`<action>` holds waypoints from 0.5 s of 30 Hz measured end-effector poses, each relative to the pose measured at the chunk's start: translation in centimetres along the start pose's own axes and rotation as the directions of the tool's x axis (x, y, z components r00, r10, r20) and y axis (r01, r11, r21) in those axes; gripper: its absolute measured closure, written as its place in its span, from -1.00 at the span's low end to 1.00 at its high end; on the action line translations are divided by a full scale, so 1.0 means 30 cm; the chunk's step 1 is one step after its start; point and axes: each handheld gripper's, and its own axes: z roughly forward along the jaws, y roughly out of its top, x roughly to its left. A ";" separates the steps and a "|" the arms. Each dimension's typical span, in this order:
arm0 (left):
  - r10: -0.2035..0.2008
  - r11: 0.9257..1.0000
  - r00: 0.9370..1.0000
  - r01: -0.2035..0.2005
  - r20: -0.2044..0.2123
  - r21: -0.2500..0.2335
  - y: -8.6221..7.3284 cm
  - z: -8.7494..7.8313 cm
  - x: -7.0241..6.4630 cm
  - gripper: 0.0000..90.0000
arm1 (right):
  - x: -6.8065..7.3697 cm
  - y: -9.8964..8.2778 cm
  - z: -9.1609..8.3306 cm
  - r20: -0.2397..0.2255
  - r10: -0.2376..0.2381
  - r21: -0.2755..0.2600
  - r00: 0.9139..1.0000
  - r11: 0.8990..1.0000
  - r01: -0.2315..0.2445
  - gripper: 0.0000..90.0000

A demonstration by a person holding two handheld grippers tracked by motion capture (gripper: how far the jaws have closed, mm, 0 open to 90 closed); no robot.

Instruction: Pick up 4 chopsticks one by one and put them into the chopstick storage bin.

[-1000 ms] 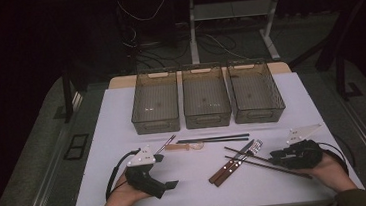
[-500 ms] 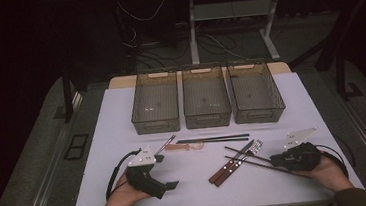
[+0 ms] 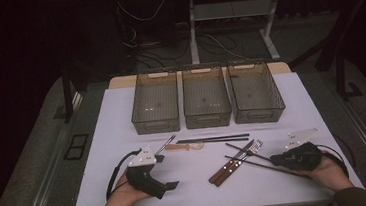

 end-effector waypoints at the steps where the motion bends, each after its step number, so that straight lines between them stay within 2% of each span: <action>1: 0.001 1.000 1.000 -0.001 0.000 0.001 0.000 0.000 0.001 -1.00 | 0.000 0.000 0.000 0.000 -0.005 0.000 1.000 1.000 0.005 0.88; 6: -0.004 1.000 1.000 0.004 0.001 -0.001 -0.001 0.001 0.000 -1.00 | 0.000 0.004 -0.004 0.014 -0.016 0.001 1.000 1.000 0.016 0.88; 15: 0.000 1.000 1.000 0.000 0.002 -0.001 -0.001 0.002 0.001 -1.00 | -0.007 0.007 -0.028 0.013 0.026 -0.042 1.000 0.999 -0.026 0.89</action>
